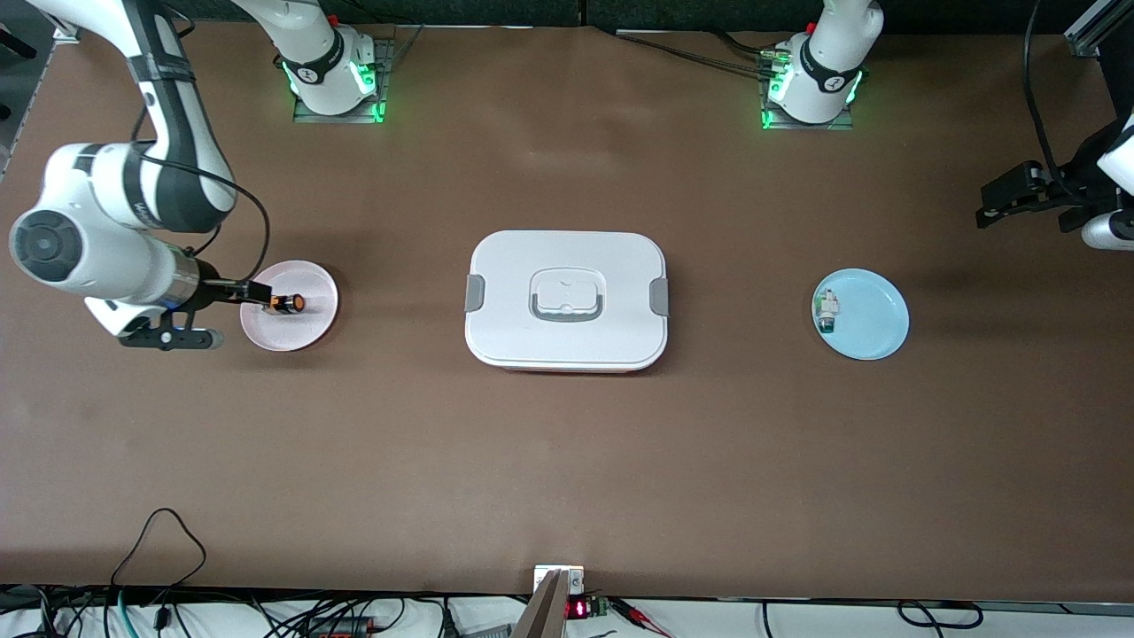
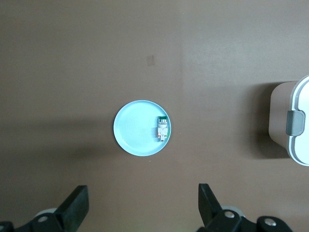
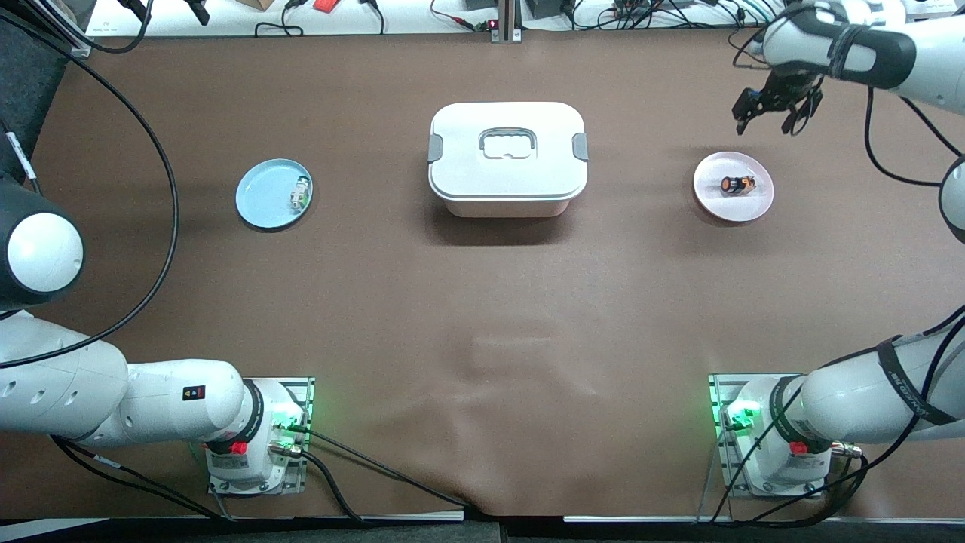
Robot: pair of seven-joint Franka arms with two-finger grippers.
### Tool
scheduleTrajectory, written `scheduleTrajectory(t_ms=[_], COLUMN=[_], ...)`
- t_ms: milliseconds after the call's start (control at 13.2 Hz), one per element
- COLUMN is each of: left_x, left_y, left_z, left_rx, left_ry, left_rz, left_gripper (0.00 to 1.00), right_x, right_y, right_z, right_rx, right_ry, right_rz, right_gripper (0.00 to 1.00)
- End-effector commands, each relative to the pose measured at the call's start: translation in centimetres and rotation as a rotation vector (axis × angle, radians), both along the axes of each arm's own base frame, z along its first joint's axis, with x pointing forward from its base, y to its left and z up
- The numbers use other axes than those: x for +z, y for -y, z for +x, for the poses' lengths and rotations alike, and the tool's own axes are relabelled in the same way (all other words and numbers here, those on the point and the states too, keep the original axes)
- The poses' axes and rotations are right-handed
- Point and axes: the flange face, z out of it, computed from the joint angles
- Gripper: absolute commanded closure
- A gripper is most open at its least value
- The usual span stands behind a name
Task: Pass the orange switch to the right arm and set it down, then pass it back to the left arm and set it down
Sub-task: 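Reach the right gripper back down to the switch on the white plate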
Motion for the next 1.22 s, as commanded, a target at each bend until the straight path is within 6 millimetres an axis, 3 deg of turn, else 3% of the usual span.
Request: scheduleTrajectory(t_ms=[0,380,684,1139], left_x=[0.6,0.7,0.7,0.7], left_y=[-0.2,-0.2,-0.2,-0.1], left_z=[-0.3,-0.3,-0.3,-0.3], left_rx=[0.001,0.001,-0.002,-0.002], left_ry=[0.006,0.009,0.009,0.009], left_rz=[-0.011,-0.013,-0.012,-0.011], left_gripper=[0.0,0.0,0.0,0.0], right_x=[-4.1,-7.9,-9.8,-11.4], right_y=[0.6,1.0,3.3,3.1], right_z=[-3.2,-4.1,-4.3,-4.5], right_rx=[0.059,0.066,0.11,0.078], right_ry=[0.034,0.015,-0.012,-0.031], right_rz=[0.022,0.028,0.045,0.071], right_gripper=[0.0,0.0,0.0,0.0])
